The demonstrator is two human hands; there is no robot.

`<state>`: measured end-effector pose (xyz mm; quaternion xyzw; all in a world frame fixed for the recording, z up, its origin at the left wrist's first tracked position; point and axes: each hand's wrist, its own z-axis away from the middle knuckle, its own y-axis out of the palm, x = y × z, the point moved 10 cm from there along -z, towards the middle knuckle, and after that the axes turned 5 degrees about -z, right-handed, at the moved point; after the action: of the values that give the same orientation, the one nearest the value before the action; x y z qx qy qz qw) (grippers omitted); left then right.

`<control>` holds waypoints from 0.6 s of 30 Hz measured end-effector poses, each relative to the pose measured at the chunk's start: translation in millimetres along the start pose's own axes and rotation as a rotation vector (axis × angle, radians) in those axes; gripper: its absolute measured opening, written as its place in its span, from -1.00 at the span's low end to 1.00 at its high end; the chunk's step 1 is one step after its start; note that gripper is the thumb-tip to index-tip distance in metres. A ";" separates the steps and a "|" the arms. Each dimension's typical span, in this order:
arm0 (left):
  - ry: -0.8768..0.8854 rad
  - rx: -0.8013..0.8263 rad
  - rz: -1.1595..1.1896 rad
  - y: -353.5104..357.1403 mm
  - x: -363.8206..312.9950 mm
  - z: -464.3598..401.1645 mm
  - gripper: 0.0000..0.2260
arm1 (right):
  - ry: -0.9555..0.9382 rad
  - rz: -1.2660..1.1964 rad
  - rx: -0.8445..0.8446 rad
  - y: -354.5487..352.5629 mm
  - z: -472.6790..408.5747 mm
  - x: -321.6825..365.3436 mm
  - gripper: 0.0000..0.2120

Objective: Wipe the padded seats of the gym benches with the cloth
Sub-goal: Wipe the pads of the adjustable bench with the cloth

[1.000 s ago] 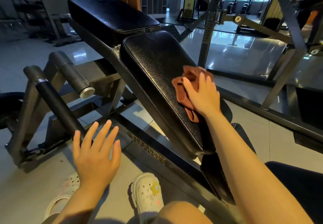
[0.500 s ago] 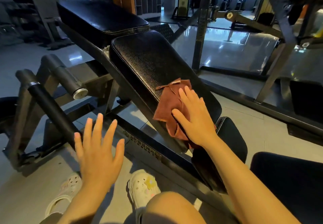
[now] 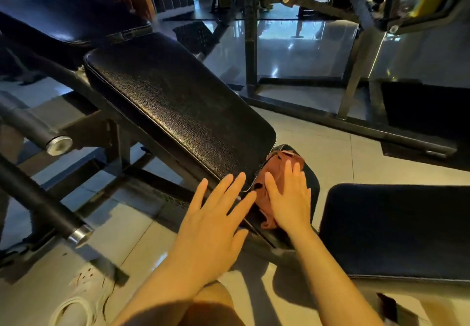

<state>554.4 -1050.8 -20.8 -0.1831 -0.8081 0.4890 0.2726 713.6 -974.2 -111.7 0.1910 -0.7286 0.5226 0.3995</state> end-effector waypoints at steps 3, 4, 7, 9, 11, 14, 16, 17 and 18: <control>0.056 0.079 -0.061 11.6 1.5 8.7 -0.30 | 0.076 -0.044 -0.001 -5.3 -66.4 -20.8 -0.21; 0.058 0.088 -0.066 12.7 3.7 9.2 -0.29 | 0.105 -0.068 0.001 -7.6 -79.9 -30.7 -0.14; 0.068 0.065 -0.058 8.5 4.5 7.2 -0.35 | 0.178 -0.095 0.026 -6.9 -83.3 -59.5 -0.12; 0.060 0.033 -0.040 4.9 2.8 4.3 -0.44 | 0.197 -0.114 -0.028 -13.8 -64.0 -67.0 -0.19; 0.054 -0.001 -0.022 2.5 -0.2 0.0 -0.54 | 0.240 -0.128 -0.067 -16.8 -35.3 -74.7 -0.33; 0.022 -0.032 -0.008 -0.6 0.0 -4.1 -0.58 | 0.268 -0.166 -0.064 -9.9 21.1 -72.3 -0.30; 0.014 -0.050 0.003 -1.9 -0.1 -2.9 -0.60 | 0.166 -0.146 -0.096 -6.2 56.6 -57.8 -0.23; 0.006 -0.048 0.012 -1.4 0.2 -1.9 -0.58 | 0.090 -0.101 -0.101 -3.2 70.2 -49.4 -0.22; -0.003 -0.043 0.021 -0.9 1.3 -0.3 -0.57 | 0.005 -0.033 -0.096 1.2 78.8 -41.6 -0.20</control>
<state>553.5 -1050.2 -19.6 -0.1964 -0.8170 0.4747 0.2621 707.9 -1051.6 -155.5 0.1823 -0.7485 0.4807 0.4189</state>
